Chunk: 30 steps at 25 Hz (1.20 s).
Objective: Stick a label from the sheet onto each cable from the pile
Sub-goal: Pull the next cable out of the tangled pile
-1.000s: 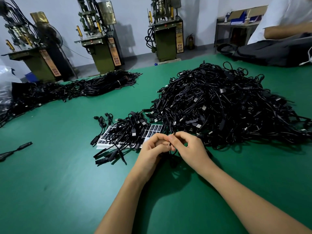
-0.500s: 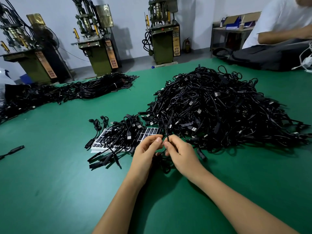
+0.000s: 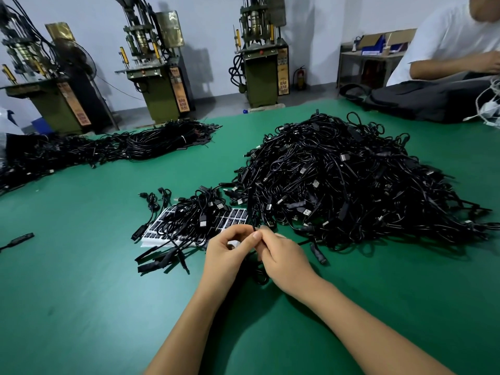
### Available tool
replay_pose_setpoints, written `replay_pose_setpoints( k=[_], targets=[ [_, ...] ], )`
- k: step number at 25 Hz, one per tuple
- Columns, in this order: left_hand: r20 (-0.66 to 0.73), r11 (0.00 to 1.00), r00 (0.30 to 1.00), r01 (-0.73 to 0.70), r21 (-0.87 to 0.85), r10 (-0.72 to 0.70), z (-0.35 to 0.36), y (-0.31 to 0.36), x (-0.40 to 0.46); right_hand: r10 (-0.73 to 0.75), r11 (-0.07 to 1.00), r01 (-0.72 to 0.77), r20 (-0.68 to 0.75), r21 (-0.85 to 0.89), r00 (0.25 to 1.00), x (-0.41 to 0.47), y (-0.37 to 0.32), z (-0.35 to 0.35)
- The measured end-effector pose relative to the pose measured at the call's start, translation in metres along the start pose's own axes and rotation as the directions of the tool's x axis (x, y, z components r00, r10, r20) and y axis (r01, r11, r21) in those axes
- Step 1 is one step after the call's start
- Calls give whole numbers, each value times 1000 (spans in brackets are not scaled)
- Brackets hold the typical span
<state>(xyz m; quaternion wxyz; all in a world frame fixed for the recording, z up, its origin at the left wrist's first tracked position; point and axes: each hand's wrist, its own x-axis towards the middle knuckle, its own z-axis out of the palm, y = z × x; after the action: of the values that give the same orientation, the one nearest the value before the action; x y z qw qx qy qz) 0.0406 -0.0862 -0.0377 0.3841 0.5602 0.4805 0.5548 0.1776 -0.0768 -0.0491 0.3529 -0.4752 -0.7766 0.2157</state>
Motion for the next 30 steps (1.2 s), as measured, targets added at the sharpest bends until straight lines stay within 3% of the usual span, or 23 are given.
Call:
replay_pose_setpoints(
  k=[6,11,12,14,16,18,24,30],
  targets=[
    [-25,1000,1000,-11,-13,10,3,3,-3,-112,984,109,-13,-144,994,0,0,0],
    [-284,964,945,93,-248,-164,-7,0,4,-61,998,60,-102,-9,993,-3,0,-3],
    [-344,972,921,118,-205,-185,-13,-1,6,-34,999,37,-160,12,986,-3,1,-4],
    [-433,979,889,196,65,-149,-24,-6,8,28,999,-20,-255,33,967,-1,4,-9],
    [-424,900,902,246,360,-77,-30,-9,8,67,997,-57,-299,45,952,2,4,-12],
    [-390,819,921,237,523,-18,-31,-11,10,77,997,-66,-298,45,952,10,1,-13],
    [-412,747,911,259,613,22,-30,-14,11,14,995,-22,-78,-97,997,70,-17,-4],
    [-418,756,908,284,590,-16,-30,-13,11,141,961,-103,135,-255,981,95,-8,18]
  ],
)
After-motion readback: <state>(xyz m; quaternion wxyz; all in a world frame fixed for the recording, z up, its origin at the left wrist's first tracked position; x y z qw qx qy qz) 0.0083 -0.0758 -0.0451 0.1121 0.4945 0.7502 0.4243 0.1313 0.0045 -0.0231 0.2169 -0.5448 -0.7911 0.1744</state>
